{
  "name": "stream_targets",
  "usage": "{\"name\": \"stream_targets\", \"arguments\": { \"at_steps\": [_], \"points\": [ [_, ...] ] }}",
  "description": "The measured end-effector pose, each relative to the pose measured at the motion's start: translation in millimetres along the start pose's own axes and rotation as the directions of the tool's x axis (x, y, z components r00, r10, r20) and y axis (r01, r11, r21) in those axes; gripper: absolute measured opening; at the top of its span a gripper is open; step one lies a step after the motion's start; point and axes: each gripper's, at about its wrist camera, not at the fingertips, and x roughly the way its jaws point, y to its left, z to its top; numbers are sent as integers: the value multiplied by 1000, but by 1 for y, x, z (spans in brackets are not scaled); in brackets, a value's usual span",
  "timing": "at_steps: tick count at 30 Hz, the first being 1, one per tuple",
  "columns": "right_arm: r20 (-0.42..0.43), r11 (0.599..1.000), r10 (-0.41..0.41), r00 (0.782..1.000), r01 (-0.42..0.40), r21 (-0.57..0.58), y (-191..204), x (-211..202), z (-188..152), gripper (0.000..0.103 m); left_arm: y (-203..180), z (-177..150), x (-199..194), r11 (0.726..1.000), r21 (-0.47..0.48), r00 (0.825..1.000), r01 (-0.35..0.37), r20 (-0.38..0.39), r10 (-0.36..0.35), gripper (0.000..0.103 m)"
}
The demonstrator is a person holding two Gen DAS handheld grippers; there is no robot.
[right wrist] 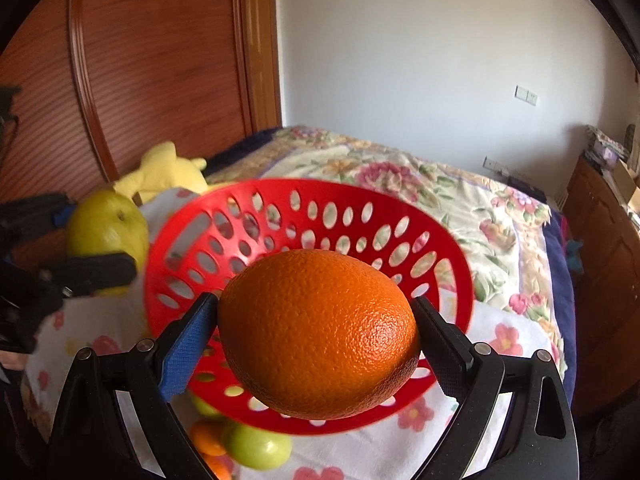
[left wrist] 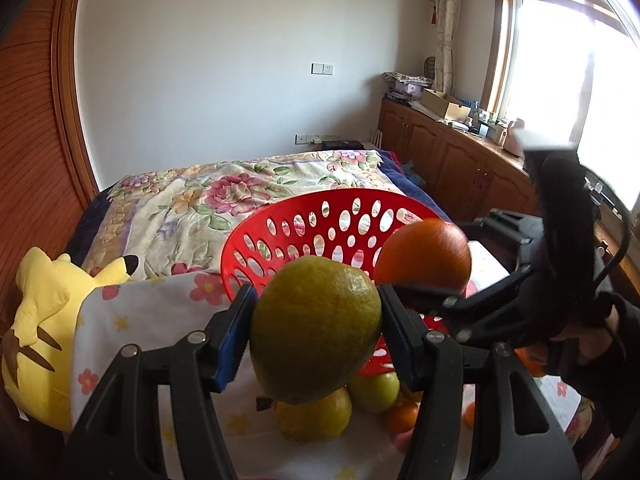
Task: Organize fruits
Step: 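Carry the pear and orange over the red basket and open both tools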
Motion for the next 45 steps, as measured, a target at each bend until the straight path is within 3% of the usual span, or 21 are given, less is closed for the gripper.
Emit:
{"name": "stream_targets", "arguments": {
  "at_steps": [6, 22, 30, 45],
  "points": [
    [-66, 1000, 10, 998, -11, -12, 3, 23, -4, 97, 2, 9, 13, 1000, 4, 1000, -8, -6, 8, 59],
    [-127, 998, -38, 991, 32, -51, 9, 52, -8, 97, 7, 9, 27, 1000, -23, 1000, -21, -15, 21, 59],
    [-46, 998, -51, 998, 49, -38, 3, 26, 3, 94, 3, 10, 34, 1000, -6, 1000, -20, -25, 20, 59],
    [62, 995, -47, 997, 41, 95, -20, -47, -23, 94, -21, 9, 54, 999, 42, 998, -20, -57, 23, 59]
  ]
}}
